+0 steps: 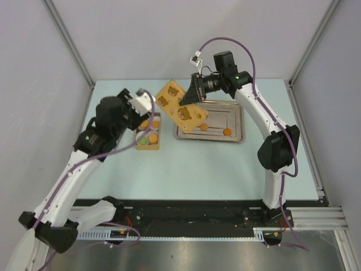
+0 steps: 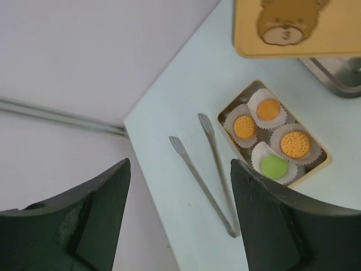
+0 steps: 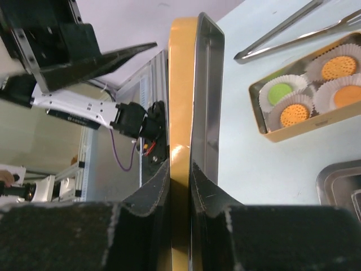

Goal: Pack the cookies

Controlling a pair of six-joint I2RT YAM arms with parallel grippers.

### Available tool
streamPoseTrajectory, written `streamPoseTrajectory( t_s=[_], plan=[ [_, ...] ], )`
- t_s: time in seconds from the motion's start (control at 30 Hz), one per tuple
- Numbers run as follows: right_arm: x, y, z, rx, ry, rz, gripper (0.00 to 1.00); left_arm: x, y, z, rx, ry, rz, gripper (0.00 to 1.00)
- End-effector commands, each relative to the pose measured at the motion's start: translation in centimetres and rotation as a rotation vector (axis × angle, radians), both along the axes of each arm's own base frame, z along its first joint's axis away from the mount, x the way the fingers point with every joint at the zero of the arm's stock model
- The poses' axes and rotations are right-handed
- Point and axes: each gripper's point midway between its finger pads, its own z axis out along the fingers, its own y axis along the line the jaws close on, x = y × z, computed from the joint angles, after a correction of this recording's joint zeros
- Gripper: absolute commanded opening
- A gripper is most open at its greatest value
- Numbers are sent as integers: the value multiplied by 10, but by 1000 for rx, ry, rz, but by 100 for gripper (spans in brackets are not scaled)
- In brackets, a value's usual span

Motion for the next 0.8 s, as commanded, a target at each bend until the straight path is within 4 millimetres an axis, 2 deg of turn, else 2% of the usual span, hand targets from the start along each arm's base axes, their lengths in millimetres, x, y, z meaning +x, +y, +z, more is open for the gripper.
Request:
streamPoseTrajectory(
  t_s=[0.0,0.07,0.1,0.17,0.27,0.4,0.43,0.57,0.73,0.77],
  plan=[
    [26,15,11,64,-18,-71,0,2,5,-22,-310,291,121,76],
    [33,21,13,88,-10,-93,0,12,18,-27,-357,321,187,76],
    [37,23,6,86,17,-115,0,16,11,-31,-407,356,175,76],
    [47,28,13,131,11,-165,0,24,15,-37,-454,380,207,76],
    [60,35,6,168,31,-253,0,35,12,-49,-517,411,228,77],
    [66,53,-13,172,22,-314,0,51,6,-65,-588,430,243,77],
    [65,55,-24,166,40,-319,0,54,5,-67,-596,435,245,77],
    [69,70,-39,227,129,-350,0,70,2,-74,-628,438,250,76],
    [81,88,-60,307,199,-378,0,93,10,-95,-705,508,270,76],
    [82,92,-66,313,209,-390,0,97,11,-94,-731,509,271,76]
  ],
)
